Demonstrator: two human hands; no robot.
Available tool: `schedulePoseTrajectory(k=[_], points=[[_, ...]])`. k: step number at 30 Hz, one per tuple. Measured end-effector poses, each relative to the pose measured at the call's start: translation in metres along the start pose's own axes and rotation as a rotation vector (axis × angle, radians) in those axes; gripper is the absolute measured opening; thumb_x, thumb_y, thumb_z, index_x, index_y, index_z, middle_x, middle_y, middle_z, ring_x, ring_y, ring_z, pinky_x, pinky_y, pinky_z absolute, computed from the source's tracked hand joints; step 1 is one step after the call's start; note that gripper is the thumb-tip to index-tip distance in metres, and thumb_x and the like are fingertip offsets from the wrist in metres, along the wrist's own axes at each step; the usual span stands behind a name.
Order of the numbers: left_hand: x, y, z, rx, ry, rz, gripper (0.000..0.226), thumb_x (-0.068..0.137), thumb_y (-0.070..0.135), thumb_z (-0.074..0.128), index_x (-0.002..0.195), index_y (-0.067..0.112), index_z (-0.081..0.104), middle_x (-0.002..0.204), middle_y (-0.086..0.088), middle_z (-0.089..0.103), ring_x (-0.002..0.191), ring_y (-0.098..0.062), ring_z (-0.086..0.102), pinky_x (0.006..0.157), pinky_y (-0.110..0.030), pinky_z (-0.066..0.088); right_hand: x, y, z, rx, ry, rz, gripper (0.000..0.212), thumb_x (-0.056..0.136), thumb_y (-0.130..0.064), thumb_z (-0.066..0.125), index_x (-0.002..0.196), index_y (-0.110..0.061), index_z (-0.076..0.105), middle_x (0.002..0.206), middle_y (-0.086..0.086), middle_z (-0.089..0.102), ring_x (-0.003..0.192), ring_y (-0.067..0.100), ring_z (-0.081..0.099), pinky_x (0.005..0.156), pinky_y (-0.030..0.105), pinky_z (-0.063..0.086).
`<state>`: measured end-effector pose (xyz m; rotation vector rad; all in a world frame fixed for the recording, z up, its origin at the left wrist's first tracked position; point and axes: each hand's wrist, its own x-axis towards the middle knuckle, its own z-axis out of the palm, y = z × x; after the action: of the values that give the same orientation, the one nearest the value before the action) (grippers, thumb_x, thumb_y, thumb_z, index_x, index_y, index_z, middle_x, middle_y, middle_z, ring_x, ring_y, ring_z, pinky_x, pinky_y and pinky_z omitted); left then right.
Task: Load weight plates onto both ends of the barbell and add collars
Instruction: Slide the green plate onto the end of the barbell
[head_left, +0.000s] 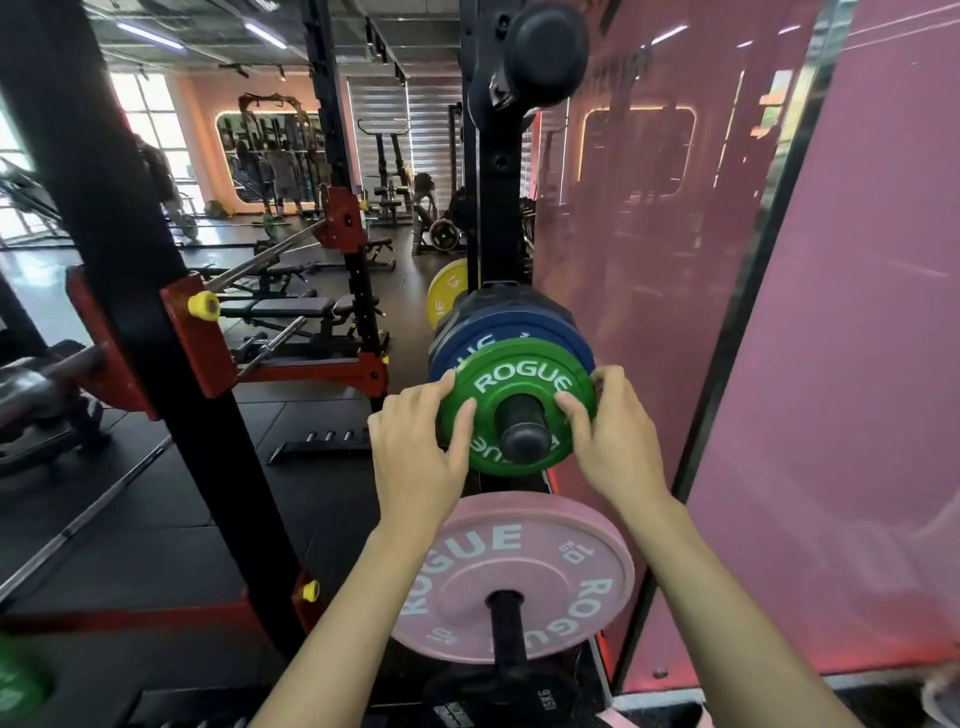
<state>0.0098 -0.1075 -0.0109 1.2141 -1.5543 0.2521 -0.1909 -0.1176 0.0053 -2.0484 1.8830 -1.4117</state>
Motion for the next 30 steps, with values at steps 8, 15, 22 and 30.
schedulePoseTrajectory(k=[8, 15, 22, 30], points=[[-0.023, 0.019, -0.023, -0.115, 0.086, 0.036, 0.019, 0.095, 0.022, 0.061, 0.113, 0.017, 0.065, 0.097, 0.005, 0.064, 0.083, -0.017, 0.051, 0.079, -0.032, 0.036, -0.031, 0.008, -0.032, -0.050, -0.056, -0.110, 0.036, 0.094, -0.058, 0.042, 0.102, -0.023, 0.038, 0.075, -0.003, 0.052, 0.071, 0.024, 0.051, 0.056, 0.038, 0.037], [-0.050, 0.040, -0.047, -0.135, 0.095, 0.026, 0.016, 0.093, 0.016, 0.063, 0.108, 0.015, 0.067, 0.095, 0.007, 0.064, 0.085, -0.015, 0.049, 0.073, -0.049, 0.047, -0.069, 0.010, -0.048, -0.041, -0.041, -0.114, 0.042, 0.091, -0.063, 0.041, 0.103, -0.023, 0.043, 0.084, 0.000, 0.059, 0.076, 0.027, 0.057, 0.058, 0.036, 0.039], [-0.074, 0.064, -0.113, -0.026, 0.048, -0.041, 0.024, 0.093, 0.020, 0.063, 0.117, 0.017, 0.064, 0.097, 0.009, 0.062, 0.088, -0.016, 0.051, 0.081, -0.038, 0.047, -0.097, -0.016, -0.060, 0.122, -0.089, -0.228, 0.031, 0.093, -0.051, 0.053, 0.113, -0.028, 0.048, 0.088, -0.003, 0.060, 0.080, 0.019, 0.054, 0.061, 0.035, 0.040], [-0.136, 0.021, -0.239, 0.258, 0.022, -0.221, 0.026, 0.094, 0.038, 0.059, 0.113, 0.022, 0.065, 0.094, 0.015, 0.061, 0.087, -0.015, 0.050, 0.079, -0.044, 0.047, -0.146, -0.114, -0.019, 0.260, -0.252, -0.421, 0.034, 0.088, -0.046, 0.059, 0.108, -0.019, 0.056, 0.068, -0.022, 0.036, 0.071, 0.018, 0.043, 0.054, 0.033, 0.033]])
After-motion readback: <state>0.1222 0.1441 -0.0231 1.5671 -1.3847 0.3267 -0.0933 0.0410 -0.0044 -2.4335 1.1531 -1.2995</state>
